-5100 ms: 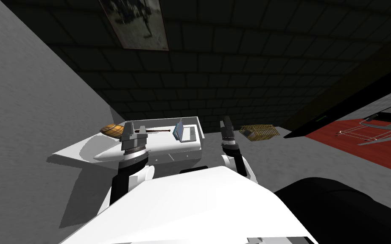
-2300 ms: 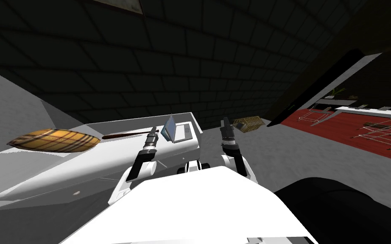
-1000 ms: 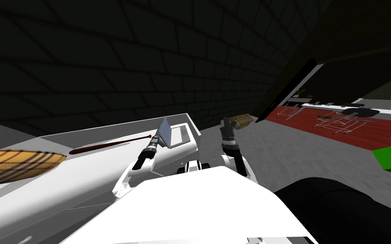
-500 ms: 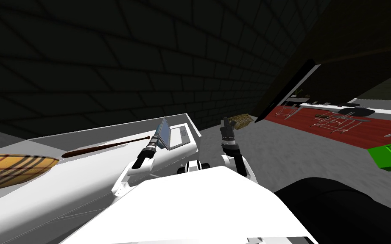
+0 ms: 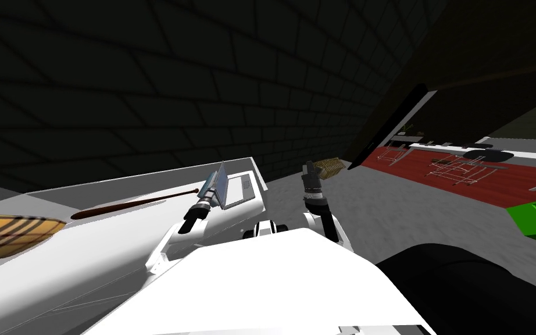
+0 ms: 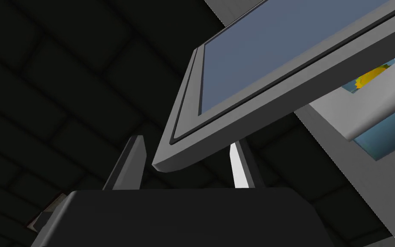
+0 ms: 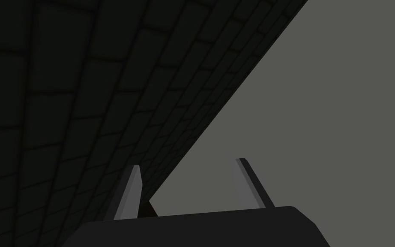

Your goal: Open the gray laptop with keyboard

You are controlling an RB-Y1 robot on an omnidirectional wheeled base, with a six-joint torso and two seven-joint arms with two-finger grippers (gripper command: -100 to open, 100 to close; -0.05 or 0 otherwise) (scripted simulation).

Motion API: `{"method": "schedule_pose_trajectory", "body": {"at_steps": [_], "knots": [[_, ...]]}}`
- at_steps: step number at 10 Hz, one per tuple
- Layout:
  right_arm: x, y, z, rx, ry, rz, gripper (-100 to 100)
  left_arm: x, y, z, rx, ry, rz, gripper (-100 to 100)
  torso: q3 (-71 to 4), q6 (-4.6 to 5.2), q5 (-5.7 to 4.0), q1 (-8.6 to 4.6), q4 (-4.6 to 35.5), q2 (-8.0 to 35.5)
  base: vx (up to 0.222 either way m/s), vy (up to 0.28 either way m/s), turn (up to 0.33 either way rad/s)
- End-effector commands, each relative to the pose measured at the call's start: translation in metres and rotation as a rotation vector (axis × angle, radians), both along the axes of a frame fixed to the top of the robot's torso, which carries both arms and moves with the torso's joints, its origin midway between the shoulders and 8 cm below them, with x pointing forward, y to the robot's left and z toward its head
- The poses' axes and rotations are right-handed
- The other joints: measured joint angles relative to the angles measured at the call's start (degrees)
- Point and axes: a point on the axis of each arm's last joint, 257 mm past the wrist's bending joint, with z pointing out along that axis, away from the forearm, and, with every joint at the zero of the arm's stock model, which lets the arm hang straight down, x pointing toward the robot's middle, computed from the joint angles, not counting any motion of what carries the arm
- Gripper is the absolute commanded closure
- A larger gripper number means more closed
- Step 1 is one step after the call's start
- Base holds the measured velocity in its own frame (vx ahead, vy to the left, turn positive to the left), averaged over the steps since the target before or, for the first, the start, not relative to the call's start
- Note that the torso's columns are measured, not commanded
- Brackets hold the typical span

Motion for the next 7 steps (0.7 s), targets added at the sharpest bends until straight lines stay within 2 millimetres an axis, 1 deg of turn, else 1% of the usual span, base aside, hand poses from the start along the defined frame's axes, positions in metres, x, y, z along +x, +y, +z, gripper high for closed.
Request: {"method": "schedule_pose_trajectory", "body": {"at_steps": [1, 2, 3, 4, 5, 6, 7], "knots": [[0.0, 0.0, 0.0, 0.0, 0.0, 0.0, 0, -0.004, 0.006, -0.008, 0.137, 0.045, -0.002, 100, 0.01, -0.09, 0.01, 0.28, 0.11, 0.03, 0.087, -0.212, -0.045], [0.0, 0.0, 0.0, 0.0, 0.0, 0.0, 0, -0.003, 0.005, -0.007, 0.096, 0.036, 0.002, 100, 0.0, -0.14, -0.04, 0.25, 0.17, 0.03, 0.046, -0.108, -0.003], [0.0, 0.0, 0.0, 0.0, 0.0, 0.0, 0, -0.001, 0.014, -0.015, 0.149, 0.051, 0.012, 100, 0.15, -0.29, -0.04, 0.59, 0.29, 0.32, 0.008, -0.089, -0.039], [0.0, 0.0, 0.0, 0.0, 0.0, 0.0, 0, 0.002, 0.021, -0.017, 0.193, 0.051, 0.017, 100, 0.25, -0.32, 0.08, 0.69, 0.27, 0.42, 0.002, -0.142, -0.054], [0.0, 0.0, 0.0, 0.0, 0.0, 0.0, 0, 0.001, 0.023, -0.021, 0.192, 0.06, 0.02, 100, 0.19, -0.29, 0.04, 0.49, 0.23, 0.33, -0.013, -0.1, -0.015], [0.0, 0.0, 0.0, 0.0, 0.0, 0.0, 0, 0.004, 0.03, -0.024, 0.235, 0.064, 0.025, 100, 0.18, -0.34, -0.05, 0.46, 0.28, 0.36, -0.012, -0.087, -0.031], [0.0, 0.0, 0.0, 0.0, 0.0, 0.0, 0, 0.003, 0.032, -0.028, 0.234, 0.071, 0.027, 100, 0.16, -0.33, -0.06, 0.4, 0.27, 0.31, -0.006, -0.064, -0.017]]}}
